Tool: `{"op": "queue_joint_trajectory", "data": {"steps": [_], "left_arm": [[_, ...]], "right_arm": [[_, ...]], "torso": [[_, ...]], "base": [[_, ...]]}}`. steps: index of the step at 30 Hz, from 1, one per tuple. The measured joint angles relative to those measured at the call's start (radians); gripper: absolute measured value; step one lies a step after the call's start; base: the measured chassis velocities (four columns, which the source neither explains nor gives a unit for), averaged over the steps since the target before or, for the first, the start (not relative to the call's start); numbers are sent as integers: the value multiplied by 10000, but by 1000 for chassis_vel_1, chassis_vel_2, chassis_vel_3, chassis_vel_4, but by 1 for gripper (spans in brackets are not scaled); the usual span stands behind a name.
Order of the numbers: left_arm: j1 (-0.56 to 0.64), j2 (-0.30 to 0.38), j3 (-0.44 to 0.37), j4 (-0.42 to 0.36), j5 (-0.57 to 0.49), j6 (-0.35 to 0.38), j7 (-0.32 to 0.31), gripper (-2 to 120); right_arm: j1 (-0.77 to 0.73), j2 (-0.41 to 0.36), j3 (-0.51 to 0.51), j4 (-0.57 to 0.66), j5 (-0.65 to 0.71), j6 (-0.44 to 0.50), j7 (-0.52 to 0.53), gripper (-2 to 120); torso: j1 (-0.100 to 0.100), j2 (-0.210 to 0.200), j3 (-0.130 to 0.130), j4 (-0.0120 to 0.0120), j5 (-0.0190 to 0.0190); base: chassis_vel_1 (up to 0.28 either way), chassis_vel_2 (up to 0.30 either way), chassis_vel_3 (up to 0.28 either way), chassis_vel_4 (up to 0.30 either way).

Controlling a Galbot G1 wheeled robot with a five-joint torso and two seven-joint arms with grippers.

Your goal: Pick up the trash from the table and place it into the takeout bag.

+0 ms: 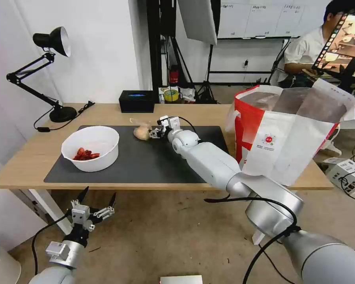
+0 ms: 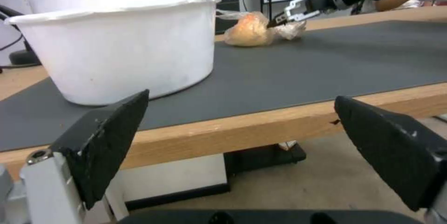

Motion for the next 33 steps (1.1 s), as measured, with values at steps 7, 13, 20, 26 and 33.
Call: {"op": "queue_joint_trajectory", "data": {"steps": [7,13,20,26,33], "left_arm": [[-16,12,36,38,-4,-29,11,100],[-57,-8,145,51,8,-35,13,100],[-123,-12,214,78,21,-35,16,100],[-126,-10,195,80,21,-35,16,100],[-114,-50,182,134,21,-101,17,100]], "right_arm": [[-164,-61,205,41,-3,58,30,100],[-334,-253,352,204,-21,88,172,100],[-402,-340,377,163,-67,149,153,100],[-245,-152,383,-166,-243,233,-77,100],[-100,-38,315,-419,-580,323,-436,100]], "torso": [[0,0,0,1,1],[-1,0,0,0,1],[-1,0,0,0,1],[0,0,0,0,1],[0,0,0,1,1]], "base": [[0,0,0,0],[0,0,0,0],[0,0,0,0],[0,0,0,0],[0,0,0,0]]}}
